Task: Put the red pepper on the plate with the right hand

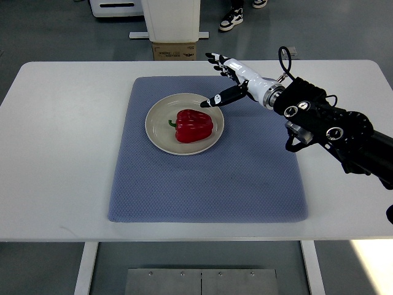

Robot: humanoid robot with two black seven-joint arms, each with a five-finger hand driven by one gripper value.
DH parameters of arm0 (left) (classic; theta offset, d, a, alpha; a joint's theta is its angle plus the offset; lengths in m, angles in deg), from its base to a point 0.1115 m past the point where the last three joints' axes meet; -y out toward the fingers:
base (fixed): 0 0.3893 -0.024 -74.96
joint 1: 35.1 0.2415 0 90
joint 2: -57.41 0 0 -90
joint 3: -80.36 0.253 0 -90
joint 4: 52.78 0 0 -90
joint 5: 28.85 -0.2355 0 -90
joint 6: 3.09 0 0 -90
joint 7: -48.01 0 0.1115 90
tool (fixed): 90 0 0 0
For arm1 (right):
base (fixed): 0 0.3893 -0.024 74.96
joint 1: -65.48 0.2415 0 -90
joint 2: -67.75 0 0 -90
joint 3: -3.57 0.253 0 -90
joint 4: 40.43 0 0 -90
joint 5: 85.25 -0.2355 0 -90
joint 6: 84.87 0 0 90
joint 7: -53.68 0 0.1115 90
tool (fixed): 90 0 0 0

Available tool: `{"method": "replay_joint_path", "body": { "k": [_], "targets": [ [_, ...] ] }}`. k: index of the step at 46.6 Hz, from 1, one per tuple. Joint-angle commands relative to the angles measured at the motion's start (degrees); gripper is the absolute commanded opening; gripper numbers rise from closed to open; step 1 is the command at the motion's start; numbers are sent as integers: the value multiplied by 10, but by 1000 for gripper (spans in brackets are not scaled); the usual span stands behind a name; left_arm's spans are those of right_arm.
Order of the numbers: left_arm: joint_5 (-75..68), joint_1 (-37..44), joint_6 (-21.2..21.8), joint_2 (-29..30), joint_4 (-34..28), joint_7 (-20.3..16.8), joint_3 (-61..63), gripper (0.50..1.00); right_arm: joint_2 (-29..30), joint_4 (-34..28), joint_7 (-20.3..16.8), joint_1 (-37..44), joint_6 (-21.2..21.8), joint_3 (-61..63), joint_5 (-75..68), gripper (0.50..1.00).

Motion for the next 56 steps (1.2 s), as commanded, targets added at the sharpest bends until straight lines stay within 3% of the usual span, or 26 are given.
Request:
{"method": "replay_joint_path", "body": {
  "k": [1, 18, 31, 56],
  "targets": [
    [0, 0, 1, 0, 0, 0, 0, 1000, -10, 1, 0, -14, -1, 31, -24, 1000],
    [0, 1, 0, 0, 0, 0, 0, 1000, -47, 1, 5, -68, -8, 134, -195, 1000],
    [0, 0, 1, 0, 0, 0, 0, 1000, -42, 0, 13, -128, -8, 271, -215, 1000],
    [0, 1, 0, 0, 0, 1, 0, 1000, -38, 0, 17, -161, -8, 273, -215, 1000]
  ]
}}
